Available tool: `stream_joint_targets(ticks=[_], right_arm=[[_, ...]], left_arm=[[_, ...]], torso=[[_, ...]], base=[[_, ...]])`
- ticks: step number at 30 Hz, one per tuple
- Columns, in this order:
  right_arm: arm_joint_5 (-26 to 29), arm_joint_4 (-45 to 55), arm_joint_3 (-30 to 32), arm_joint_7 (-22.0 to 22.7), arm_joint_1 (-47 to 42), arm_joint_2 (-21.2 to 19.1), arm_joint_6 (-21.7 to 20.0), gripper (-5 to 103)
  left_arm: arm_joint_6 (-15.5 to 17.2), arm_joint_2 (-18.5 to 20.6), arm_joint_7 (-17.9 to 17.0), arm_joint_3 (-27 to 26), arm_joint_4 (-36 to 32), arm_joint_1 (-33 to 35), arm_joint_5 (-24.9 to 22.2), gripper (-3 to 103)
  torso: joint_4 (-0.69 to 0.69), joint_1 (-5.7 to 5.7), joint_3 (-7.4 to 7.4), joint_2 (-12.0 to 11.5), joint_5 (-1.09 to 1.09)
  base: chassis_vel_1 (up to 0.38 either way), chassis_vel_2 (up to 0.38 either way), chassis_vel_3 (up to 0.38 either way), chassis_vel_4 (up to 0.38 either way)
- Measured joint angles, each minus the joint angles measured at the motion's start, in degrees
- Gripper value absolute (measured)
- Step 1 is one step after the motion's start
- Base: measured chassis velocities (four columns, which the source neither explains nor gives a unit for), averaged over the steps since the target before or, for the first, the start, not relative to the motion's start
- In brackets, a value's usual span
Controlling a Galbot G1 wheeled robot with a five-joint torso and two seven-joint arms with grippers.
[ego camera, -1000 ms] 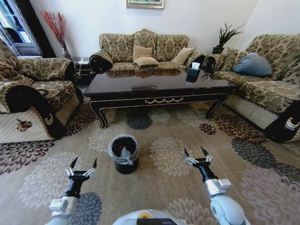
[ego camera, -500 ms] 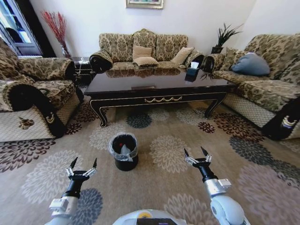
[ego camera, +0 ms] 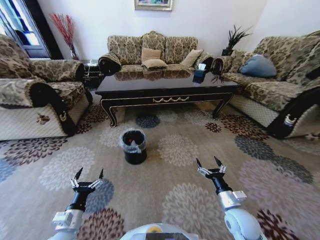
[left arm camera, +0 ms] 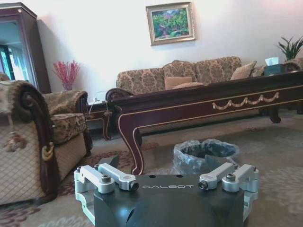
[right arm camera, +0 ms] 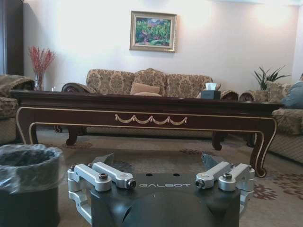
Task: Move to the front of the table and pick up the trash from the floor, then place it into the trash bin.
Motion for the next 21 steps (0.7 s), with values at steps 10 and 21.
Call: stream_joint_targets(ticks=[10, 21], right_arm=[[0.0, 0.0, 0.0, 0.0, 0.0, 0.0, -0.01, 100], [0.0, -0.01, -0.01, 0.0, 0.01, 0.0, -0.01, 100]], left_arm=[[0.01, 0.0, 0.0, 0.0, 0.0, 0.0, 0.0, 100], [0.01, 0.01, 0.0, 0.01, 0.0, -0.02, -0.01, 100]], torso=[[-0.01, 0.0, 0.01, 0.0, 0.04], [-0.01, 0.01, 0.03, 0.0, 0.07]], base=[[0.371, -0.367, -0.367, 0.361], [0.347, -0.348, -0.353, 0.342]])
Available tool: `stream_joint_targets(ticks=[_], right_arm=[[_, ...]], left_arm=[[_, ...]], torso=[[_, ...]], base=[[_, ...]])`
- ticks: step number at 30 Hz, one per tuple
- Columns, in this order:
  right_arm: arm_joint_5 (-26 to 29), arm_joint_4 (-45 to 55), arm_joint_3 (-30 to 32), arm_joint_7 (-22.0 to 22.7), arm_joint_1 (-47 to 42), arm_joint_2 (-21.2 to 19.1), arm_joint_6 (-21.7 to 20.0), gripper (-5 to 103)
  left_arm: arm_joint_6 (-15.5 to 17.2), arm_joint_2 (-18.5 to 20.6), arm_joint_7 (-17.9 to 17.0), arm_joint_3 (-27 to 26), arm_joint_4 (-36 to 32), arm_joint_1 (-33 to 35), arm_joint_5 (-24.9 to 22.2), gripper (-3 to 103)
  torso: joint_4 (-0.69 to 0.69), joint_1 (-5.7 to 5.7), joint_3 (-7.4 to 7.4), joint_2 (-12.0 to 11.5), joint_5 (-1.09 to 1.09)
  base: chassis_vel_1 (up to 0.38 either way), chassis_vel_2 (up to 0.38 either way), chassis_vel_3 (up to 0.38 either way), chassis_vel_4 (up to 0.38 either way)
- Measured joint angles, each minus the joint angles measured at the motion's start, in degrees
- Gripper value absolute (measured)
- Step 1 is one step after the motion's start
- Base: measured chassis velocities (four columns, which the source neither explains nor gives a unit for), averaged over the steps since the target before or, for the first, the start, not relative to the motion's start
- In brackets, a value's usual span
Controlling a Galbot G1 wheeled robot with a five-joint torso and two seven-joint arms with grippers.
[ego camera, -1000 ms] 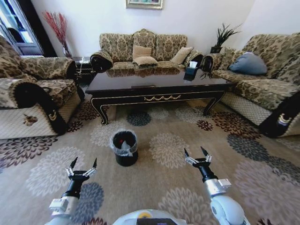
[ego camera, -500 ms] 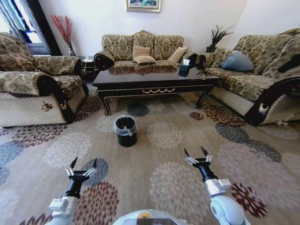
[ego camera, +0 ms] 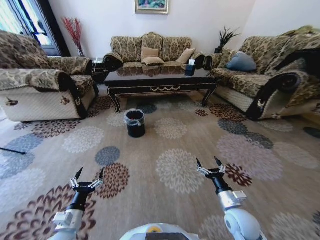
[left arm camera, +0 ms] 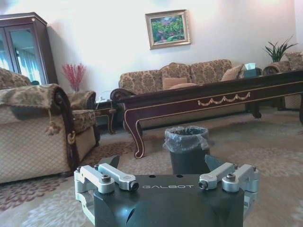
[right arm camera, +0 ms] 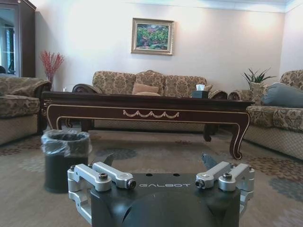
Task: Move to the front of the table and pick up the trash from the floor, then place it into the trash bin.
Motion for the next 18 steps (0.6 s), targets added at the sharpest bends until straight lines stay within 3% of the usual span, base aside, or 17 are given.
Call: stream_joint_targets(ticks=[3, 11, 14, 18], right_arm=[[0.0, 0.01, 0.01, 0.0, 0.0, 0.0, 0.0, 100], [0.0, 0.0, 0.0, 0.0, -0.03, 0.0, 0.0, 100], [0.0, 0.0, 0.03, 0.0, -0.04, 0.0, 0.01, 100], [0.0, -0.01, 0.01, 0.0, -0.05, 0.0, 0.0, 100]], left_arm=[[0.0, 0.0, 0.0, 0.0, 0.0, 0.0, 0.0, 100], [0.0, 0.0, 0.0, 0.0, 0.0, 0.0, 0.0, 100], [-0.01, -0.01, 0.0, 0.0, -0.01, 0.02, 0.0, 100], [-0.02, -0.01, 0.0, 0.0, -0.01, 0.03, 0.0, 100]], torso=[[0.0, -0.01, -0.01, 0.0, -0.12], [-0.01, 0.0, 0.0, 0.0, -0.04], [0.02, -0.01, -0.05, 0.02, -0.1], [-0.02, -0.01, -0.04, 0.05, 0.0]], base=[[0.357, -0.344, -0.32, 0.368], [0.348, -0.364, -0.357, 0.346], [0.298, -0.275, -0.235, 0.332], [0.139, -0.134, -0.152, 0.194]])
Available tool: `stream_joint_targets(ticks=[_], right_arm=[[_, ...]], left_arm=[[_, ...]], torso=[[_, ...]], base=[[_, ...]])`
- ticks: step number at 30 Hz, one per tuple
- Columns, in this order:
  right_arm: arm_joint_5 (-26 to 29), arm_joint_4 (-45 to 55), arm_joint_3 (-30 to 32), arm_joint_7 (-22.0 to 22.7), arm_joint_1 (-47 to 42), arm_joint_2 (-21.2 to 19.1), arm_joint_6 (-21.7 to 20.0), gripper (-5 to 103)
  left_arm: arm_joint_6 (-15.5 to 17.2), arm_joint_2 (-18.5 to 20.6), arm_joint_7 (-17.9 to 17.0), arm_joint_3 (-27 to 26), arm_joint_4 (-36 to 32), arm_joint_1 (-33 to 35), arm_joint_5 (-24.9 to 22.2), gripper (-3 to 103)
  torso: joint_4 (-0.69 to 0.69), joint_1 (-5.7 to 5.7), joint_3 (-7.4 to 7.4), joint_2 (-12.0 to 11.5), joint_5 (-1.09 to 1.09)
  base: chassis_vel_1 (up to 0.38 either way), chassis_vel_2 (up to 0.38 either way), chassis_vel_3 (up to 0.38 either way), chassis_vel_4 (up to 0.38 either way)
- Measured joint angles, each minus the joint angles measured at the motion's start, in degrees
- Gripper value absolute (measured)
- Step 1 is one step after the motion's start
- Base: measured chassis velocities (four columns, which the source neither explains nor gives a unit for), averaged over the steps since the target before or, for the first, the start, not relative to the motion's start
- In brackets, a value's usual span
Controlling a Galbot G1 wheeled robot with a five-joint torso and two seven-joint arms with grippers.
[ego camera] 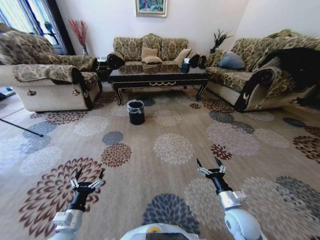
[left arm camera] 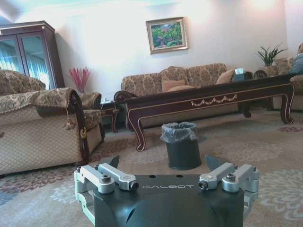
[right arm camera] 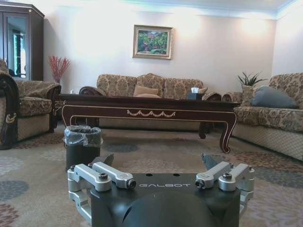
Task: Move to the front of the table and pick up the trash from the floor, then place it into the trash bin.
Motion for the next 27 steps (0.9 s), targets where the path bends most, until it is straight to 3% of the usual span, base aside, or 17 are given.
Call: stream_joint_targets(ticks=[2, 4, 27], right_arm=[[0.0, 0.0, 0.0, 0.0, 0.03, 0.0, 0.0, 100], [0.0, 0.0, -0.01, 0.0, 0.08, 0.0, 0.0, 100], [0.0, 0.01, 0.0, 0.0, 0.03, 0.0, 0.0, 100]], left_arm=[[0.0, 0.0, 0.0, 0.0, 0.0, -0.03, 0.0, 100], [0.0, 0.01, 0.0, -0.01, 0.0, -0.04, 0.0, 100], [0.01, 0.01, 0.0, -0.01, 0.0, -0.02, 0.0, 100]], torso=[[0.01, 0.03, 0.41, 0.37, -0.11], [0.01, 0.03, 0.85, 0.8, -0.01], [0.01, 0.66, 5.61, 6.26, -0.05]], base=[[0.03, -0.021, -0.006, -0.025], [-0.027, 0.075, 0.044, -0.059], [-0.015, 0.016, 0.017, -0.011]])
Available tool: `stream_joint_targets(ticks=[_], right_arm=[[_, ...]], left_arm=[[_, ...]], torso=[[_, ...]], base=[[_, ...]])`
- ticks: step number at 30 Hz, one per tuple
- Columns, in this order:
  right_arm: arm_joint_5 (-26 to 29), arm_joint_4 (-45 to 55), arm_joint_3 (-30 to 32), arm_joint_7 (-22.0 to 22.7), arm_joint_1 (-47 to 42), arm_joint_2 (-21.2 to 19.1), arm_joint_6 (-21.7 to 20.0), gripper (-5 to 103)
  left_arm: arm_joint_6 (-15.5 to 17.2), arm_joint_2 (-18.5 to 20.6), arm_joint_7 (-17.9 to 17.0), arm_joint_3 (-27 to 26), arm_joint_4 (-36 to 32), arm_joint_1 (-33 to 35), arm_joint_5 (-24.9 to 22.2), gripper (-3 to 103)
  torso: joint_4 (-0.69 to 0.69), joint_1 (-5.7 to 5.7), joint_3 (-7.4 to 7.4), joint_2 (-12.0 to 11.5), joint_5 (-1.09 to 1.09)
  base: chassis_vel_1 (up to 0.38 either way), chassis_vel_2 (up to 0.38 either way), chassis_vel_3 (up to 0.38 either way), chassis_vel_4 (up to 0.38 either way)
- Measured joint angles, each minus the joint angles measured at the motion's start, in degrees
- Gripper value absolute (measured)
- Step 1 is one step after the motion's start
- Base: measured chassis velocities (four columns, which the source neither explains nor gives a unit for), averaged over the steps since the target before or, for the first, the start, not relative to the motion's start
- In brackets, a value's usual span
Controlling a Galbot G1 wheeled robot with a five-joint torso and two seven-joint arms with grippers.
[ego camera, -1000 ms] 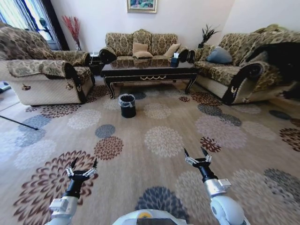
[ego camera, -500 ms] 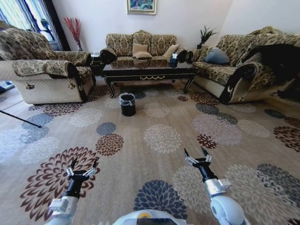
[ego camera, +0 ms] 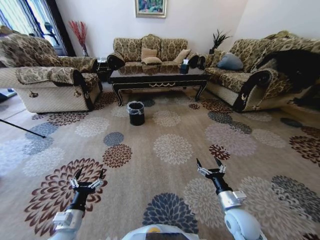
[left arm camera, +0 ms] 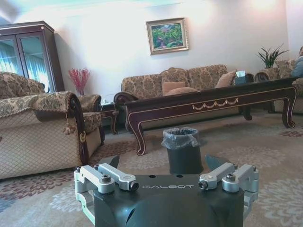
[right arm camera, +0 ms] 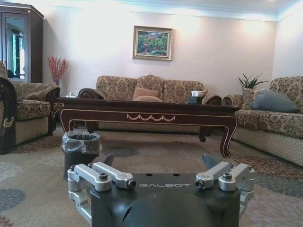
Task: Move to the front of the table and pick up the trash from the floor, then place it into the trash bin.
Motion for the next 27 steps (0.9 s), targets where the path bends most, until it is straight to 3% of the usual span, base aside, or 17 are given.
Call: stream_joint_targets(ticks=[10, 27], right_arm=[[0.0, 0.0, 0.0, 0.0, 0.06, 0.0, 0.0, 100], [0.0, 0.0, 0.0, 0.0, 0.02, 0.0, 0.0, 100]], left_arm=[[0.0, 0.0, 0.0, 0.0, 0.0, -0.01, 0.0, 100], [0.0, 0.0, 0.0, 0.0, 0.0, 0.0, 0.0, 100]], torso=[[0.0, 0.42, 1.47, 1.8, 0.02], [0.0, 1.26, 4.28, 5.53, 0.0]], base=[[-0.091, 0.089, 0.105, -0.07], [0.0, 0.0, 0.0, 0.0]])
